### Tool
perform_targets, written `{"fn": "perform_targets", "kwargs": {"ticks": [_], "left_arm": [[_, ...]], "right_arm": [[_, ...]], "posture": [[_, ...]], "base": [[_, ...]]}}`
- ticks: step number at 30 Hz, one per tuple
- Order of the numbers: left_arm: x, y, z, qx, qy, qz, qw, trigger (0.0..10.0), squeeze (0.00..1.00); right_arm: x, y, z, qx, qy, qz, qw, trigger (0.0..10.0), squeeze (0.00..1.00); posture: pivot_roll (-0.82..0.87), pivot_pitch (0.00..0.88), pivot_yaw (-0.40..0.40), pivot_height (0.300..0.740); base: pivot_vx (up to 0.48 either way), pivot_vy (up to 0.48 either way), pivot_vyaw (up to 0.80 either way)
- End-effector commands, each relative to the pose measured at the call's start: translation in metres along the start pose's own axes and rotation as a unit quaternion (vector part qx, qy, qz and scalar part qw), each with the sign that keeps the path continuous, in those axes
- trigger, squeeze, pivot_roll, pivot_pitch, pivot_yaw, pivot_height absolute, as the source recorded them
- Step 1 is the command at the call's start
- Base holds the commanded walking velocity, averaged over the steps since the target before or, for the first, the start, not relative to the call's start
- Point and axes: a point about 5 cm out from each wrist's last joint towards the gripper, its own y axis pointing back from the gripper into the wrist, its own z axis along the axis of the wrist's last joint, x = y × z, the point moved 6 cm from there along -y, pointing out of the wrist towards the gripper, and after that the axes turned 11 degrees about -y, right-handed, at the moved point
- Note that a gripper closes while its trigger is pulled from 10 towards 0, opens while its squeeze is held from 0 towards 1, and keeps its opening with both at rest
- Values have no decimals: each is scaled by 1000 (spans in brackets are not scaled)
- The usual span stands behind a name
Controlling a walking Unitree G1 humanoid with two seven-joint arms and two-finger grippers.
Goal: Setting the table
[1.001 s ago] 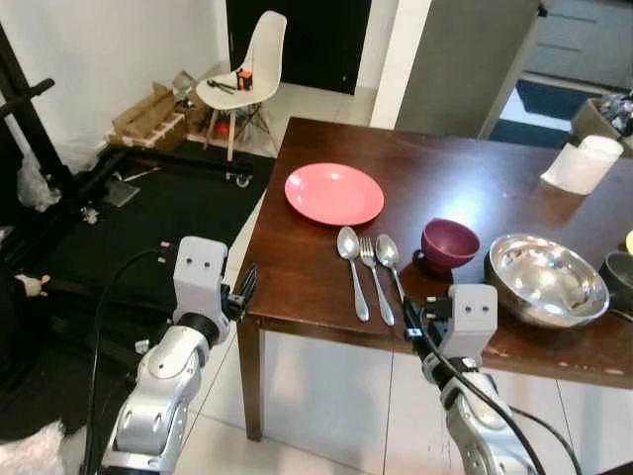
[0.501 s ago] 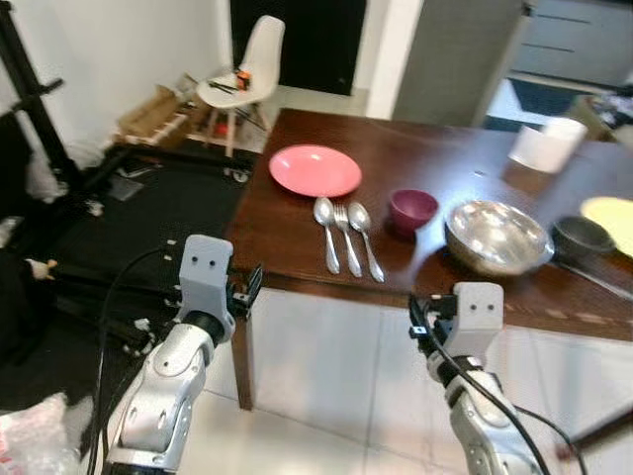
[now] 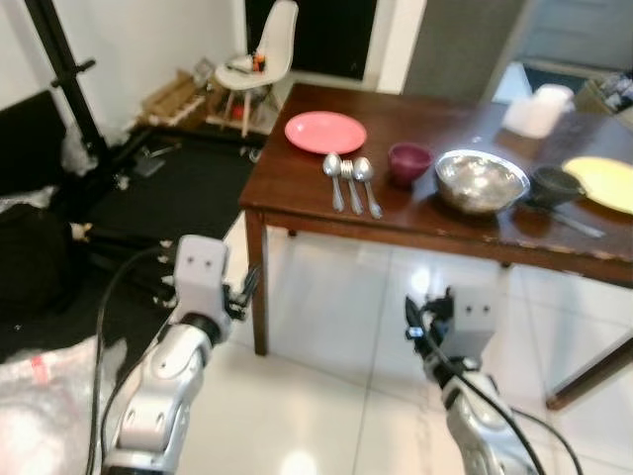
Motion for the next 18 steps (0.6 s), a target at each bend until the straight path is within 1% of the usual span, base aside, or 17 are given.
{"fn": "perform_targets", "kwargs": {"ticks": [1,11,13,18], "left_arm": [[7,3,-6,11,-4,9,1000,10000,0],[5,3,-7,12,-4,6,1000,10000,0],[5,3,-6,12,-4,6,1000,10000,0],[5,3,-7,13,-4,5,1000,10000,0]], "right_arm": [[3,2,-6,7,-4,2,1000,10000,0],[3,2,-6,8,-5,1,1000,10000,0],[2,2,-7,10,-6,0,1000,10000,0],[2,2,-8,14,-11,-2,1000,10000,0]], "posture": [[-95,0,-1,740],[-98,0,0,740],[-98,0,0,740],[-97,0,0,740]], "base": [[0,0,0],[0,0,0],[0,0,-419],[0,0,-800]]}}
